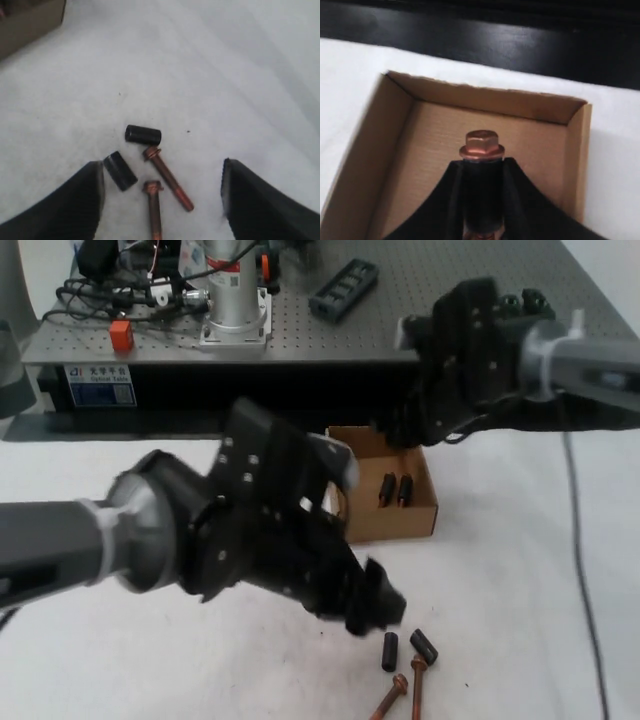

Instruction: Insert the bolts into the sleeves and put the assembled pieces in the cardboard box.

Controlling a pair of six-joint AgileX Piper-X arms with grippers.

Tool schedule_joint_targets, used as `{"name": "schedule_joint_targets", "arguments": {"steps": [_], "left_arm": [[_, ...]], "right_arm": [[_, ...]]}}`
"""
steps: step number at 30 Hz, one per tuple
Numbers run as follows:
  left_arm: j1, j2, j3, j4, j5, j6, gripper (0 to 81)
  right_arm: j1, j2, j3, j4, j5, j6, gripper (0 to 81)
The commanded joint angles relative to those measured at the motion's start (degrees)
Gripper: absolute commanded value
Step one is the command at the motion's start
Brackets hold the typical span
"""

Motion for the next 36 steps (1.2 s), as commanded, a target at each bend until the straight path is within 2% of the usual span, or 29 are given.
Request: {"name": "schedule_joint_targets", "arguments": {"steps": [1,4,5,6,10,11,14,17,24,27,34,36], "left_arm": [[-0.90,0.80,-1.39,2.69,-1.73,2.57,48.3],[-2.67,4.70,-5.15,8.74,-5.91,4.97,48.3],[-3.08,5.81,-6.38,10.01,-7.18,5.39,48.3],[-3.49,7.17,-7.52,11.33,-7.60,5.96,48.3],[-4.90,11.92,-10.96,13.98,-8.30,5.99,47.2],[-5.17,12.96,-11.64,14.29,-8.60,5.99,45.7],[-5.96,15.41,-13.30,15.25,-8.75,7.68,40.0],[-6.72,17.31,-15.44,18.07,-11.15,9.04,39.0],[-8.94,20.37,-18.37,20.52,-13.56,9.64,37.2],[-9.86,21.16,-19.43,23.95,-16.55,10.30,26.8],[-10.08,21.22,-19.49,25.12,-16.69,10.30,1.0],[-10.08,21.07,-20.07,26.39,-17.39,10.09,0.6]], "right_arm": [[0.39,1.68,-6.10,5.62,1.34,-0.73,4.6],[0.59,3.44,-7.78,8.35,1.60,-0.73,0.6],[0.59,3.43,-7.78,8.34,1.60,-0.73,3.5],[0.59,3.43,-7.78,8.34,1.38,-0.73,8.1],[0.59,1.65,-7.78,8.34,-0.28,-0.50,35.6],[0.59,0.84,-7.78,8.60,-0.08,-0.50,39.1],[0.30,-2.01,-7.66,9.25,-0.09,-0.50,35.1],[0.04,-5.79,-7.43,9.69,-0.09,-0.50,29.2],[0.00,-13.53,-7.43,12.28,-0.09,-0.50,28.2],[-0.34,-16.97,-7.43,13.82,-0.09,-0.91,28.2],[-0.48,-23.19,-7.43,19.46,0.10,-2.89,28.2],[-0.48,-24.39,-7.30,23.33,0.46,-4.66,28.2]]}}
